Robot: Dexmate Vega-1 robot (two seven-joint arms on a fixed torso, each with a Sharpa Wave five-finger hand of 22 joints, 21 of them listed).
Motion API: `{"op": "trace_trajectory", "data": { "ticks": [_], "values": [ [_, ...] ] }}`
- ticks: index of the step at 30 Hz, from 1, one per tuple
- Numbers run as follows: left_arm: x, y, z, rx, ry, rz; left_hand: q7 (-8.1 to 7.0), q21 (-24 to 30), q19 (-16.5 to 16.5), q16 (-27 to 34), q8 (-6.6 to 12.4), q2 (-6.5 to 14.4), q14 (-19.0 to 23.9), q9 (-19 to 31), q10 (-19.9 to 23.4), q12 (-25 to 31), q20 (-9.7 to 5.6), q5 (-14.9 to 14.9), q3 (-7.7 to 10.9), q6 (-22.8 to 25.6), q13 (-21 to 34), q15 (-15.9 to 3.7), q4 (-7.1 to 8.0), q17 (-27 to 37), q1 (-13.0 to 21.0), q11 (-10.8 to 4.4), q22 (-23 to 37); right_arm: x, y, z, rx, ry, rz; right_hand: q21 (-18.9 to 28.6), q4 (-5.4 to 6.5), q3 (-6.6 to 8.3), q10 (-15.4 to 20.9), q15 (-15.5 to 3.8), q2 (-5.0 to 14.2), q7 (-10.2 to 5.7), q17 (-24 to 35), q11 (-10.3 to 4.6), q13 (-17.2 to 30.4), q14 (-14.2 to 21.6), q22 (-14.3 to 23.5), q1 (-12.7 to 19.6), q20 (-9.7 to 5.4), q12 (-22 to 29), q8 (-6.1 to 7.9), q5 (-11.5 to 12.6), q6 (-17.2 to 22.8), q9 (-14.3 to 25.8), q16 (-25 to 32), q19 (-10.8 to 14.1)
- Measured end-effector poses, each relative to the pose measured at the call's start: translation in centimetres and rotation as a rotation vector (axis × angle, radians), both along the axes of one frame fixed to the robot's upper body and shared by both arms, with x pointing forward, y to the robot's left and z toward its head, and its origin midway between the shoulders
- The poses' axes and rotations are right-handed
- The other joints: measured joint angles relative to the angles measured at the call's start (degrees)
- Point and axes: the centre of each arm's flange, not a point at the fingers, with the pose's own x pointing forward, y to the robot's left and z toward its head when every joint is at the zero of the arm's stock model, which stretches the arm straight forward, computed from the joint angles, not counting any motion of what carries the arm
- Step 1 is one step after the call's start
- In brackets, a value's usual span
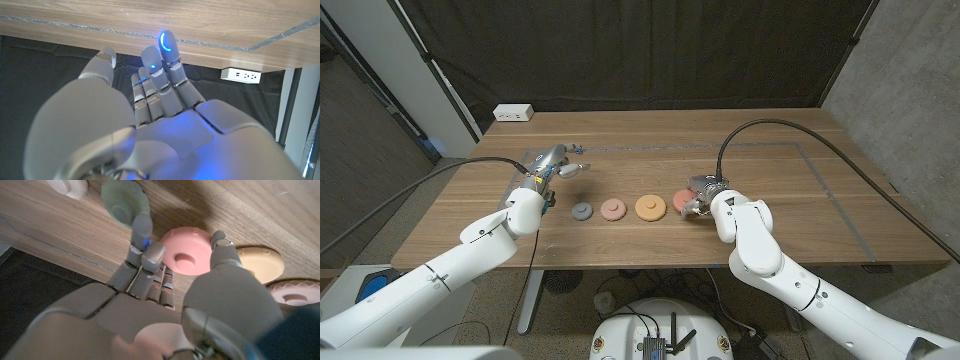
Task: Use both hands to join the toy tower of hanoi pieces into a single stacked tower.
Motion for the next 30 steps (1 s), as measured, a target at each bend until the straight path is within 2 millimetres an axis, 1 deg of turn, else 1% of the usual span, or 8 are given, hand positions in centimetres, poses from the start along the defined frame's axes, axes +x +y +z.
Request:
{"op": "trace_trajectory", "data": {
  "ticks": [2,4,11,14,17,22,26,30],
  "values": [
    [0.0,0.0,0.0,0.0,0.0,0.0,0.0,0.39,0.0,0.0,0.0,0.0,0.0,0.0,0.0,0.0,0.0,0.0,0.0,0.0,0.0,0.0,0.0,0.0,0.0,0.0,0.0,-0.1,0.0,0.1,-0.001,-0.003,0.003,0.0,0.0,0.0,0.23,-0.12,0.0,0.3,0.0,0.23,0.0,0.33,0.0,0.0,-0.09,-0.01,-0.02,0.02,0.3,0.0,0.0,0.09],
    [0.0,0.0,0.0,0.0,0.0,0.0,0.31,0.39,0.0,0.0,0.0,0.0,0.0,0.0,0.0,0.0,0.0,0.0,0.0,0.31,0.0,0.0,0.0,0.0,0.0,0.0,0.0,-0.2,0.0,0.2,-0.003,-0.005,0.005,0.0,0.0,0.0,0.3,-0.21,0.0,0.3,0.0,0.31,0.0,0.42,0.0,0.0,-0.09,-0.05,-0.04,0.35,0.3,0.0,0.0,0.09],
    [0.0,-0.1,0.0,0.0,-0.001,-0.002,0.31,0.78,0.0,0.0,0.0,0.0,0.0,0.0,0.0,0.0,0.0,0.0,0.0,0.31,0.0,0.0,0.0,0.25,0.0,0.0,-0.52,-0.8,0.1,0.8,-0.011,-0.011,0.022,0.45,0.0,0.0,0.3,-0.21,0.0,0.3,0.0,0.3,0.0,0.41,0.0,0.0,-0.09,-0.12,-0.11,0.59,0.3,0.0,0.21,0.09],
    [0.0,-0.2,0.0,0.0,0.0,-0.004,0.31,0.82,0.0,0.0,0.0,0.0,0.0,0.0,0.0,0.0,0.0,0.0,0.24,0.31,0.0,0.0,-0.24,0.29,0.0,0.01,-0.53,-0.9,0.1,0.9,-0.014,-0.014,0.026,0.45,-0.23,0.23,0.3,-0.52,0.0,0.31,0.0,0.3,0.0,0.72,-0.26,0.0,-0.09,-0.29,-0.19,0.59,0.31,0.0,0.21,0.08],
    [0.0,-0.3,0.0,0.002,0.001,-0.005,0.31,0.94,0.0,0.0,0.0,0.0,0.0,0.0,0.0,0.0,0.0,0.0,0.24,0.31,-0.01,0.0,-0.24,0.28,0.0,0.01,-0.53,-1.1,0.1,1.0,-0.019,-0.016,0.034,0.45,-0.23,0.23,0.42,-0.52,0.0,0.61,-0.01,0.42,0.0,0.72,-0.27,0.0,-0.09,-0.34,-0.15,1.0,0.61,0.0,0.21,0.08],
    [0.1,-0.5,-0.1,0.01,0.005,-0.008,0.31,1.04,-0.31,0.0,0.0,0.0,0.0,-0.01,0.04,0.0,-0.32,0.0,0.24,0.31,-0.01,0.0,-0.24,0.28,0.0,0.05,-0.53,-1.4,0.3,1.1,-0.03,-0.02,0.054,0.45,-0.23,0.23,0.61,-0.52,0.0,0.61,-0.01,0.61,0.0,0.72,-0.27,0.0,-0.08,-0.45,0.02,1.0,0.61,0.0,0.44,0.08],
    [0.2,-0.4,-0.1,0.016,0.008,-0.005,0.31,1.48,-0.46,0.0,0.0,-0.03,0.0,-0.01,0.04,0.0,-0.17,0.0,0.4,0.31,-0.01,0.0,-0.08,0.54,-0.03,0.05,-0.8,-1.6,0.5,1.2,-0.041,-0.024,0.07,0.45,-0.23,0.23,0.61,-0.52,0.0,0.61,-0.01,0.61,0.0,0.72,-0.27,0.0,-0.08,-0.4,0.02,1.0,0.61,0.01,0.44,0.08],
    [0.3,-0.4,0.0,0.027,0.009,-0.016,0.31,1.48,-0.62,0.0,0.0,-0.46,0.0,-0.01,0.04,0.0,-0.01,0.0,0.47,0.31,-0.01,0.0,0.0,0.54,-0.92,0.05,-1.06,-1.8,0.7,1.4,-0.06,-0.032,0.086,0.45,-0.4,0.4,0.61,-0.41,0.0,0.6,-0.01,0.61,0.0,0.83,-0.26,0.0,-0.08,-0.4,0.02,1.0,0.6,0.01,0.44,0.08]
  ]
}}
